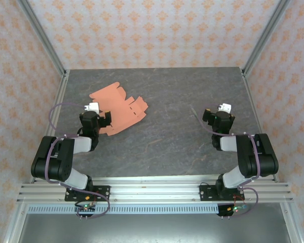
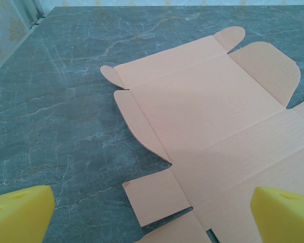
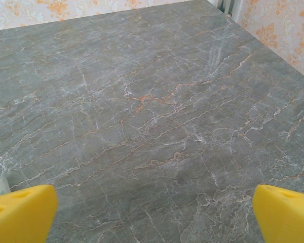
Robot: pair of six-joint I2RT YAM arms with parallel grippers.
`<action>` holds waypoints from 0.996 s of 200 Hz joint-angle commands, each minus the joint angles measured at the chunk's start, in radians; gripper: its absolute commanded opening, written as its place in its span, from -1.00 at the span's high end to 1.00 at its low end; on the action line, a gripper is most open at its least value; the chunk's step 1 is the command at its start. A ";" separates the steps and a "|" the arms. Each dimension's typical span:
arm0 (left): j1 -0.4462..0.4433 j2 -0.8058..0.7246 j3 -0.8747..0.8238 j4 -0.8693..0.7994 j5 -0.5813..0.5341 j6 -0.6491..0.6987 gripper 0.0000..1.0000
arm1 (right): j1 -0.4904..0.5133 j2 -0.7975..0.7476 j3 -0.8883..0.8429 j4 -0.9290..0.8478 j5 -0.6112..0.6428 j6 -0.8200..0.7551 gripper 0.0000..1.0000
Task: Fold the paper box
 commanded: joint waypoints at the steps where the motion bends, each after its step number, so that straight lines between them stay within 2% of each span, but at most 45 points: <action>1: -0.002 0.000 0.007 0.031 0.005 0.017 -1.00 | -0.003 -0.003 0.012 -0.004 -0.009 0.015 -0.98; 89: -0.003 -0.004 0.006 0.033 -0.003 0.015 -1.00 | -0.001 -0.009 0.006 0.006 0.014 0.017 -0.99; 104: -0.002 -0.074 0.044 -0.086 -0.047 -0.002 -1.00 | 0.000 -0.067 0.014 -0.056 0.112 0.058 -0.98; 122: -0.003 -0.203 0.109 -0.331 -0.174 -0.049 -1.00 | -0.001 -0.235 0.045 -0.266 0.254 0.140 -0.98; 132: -0.002 -0.274 0.133 -0.433 -0.249 -0.129 -1.00 | -0.004 -0.330 0.055 -0.372 0.343 0.252 -0.98; 143: -0.001 -0.340 0.172 -0.573 -0.280 -0.272 -1.00 | -0.006 -0.461 0.075 -0.502 0.381 0.378 -0.98; 154: -0.001 -0.378 0.218 -0.707 -0.197 -0.406 -1.00 | -0.006 -0.554 0.103 -0.625 0.331 0.489 -0.99; 173: -0.015 -0.362 0.246 -0.749 0.082 -0.526 -0.90 | 0.016 -0.582 0.167 -0.724 0.064 0.564 -0.95; 183: -0.048 -0.334 0.250 -0.742 0.182 -0.562 -0.87 | 0.085 -0.544 0.211 -0.758 -0.017 0.561 -0.94; 199: -0.116 -0.275 0.282 -0.819 0.221 -0.567 -0.86 | 0.222 -0.456 0.303 -0.851 -0.086 0.513 -0.94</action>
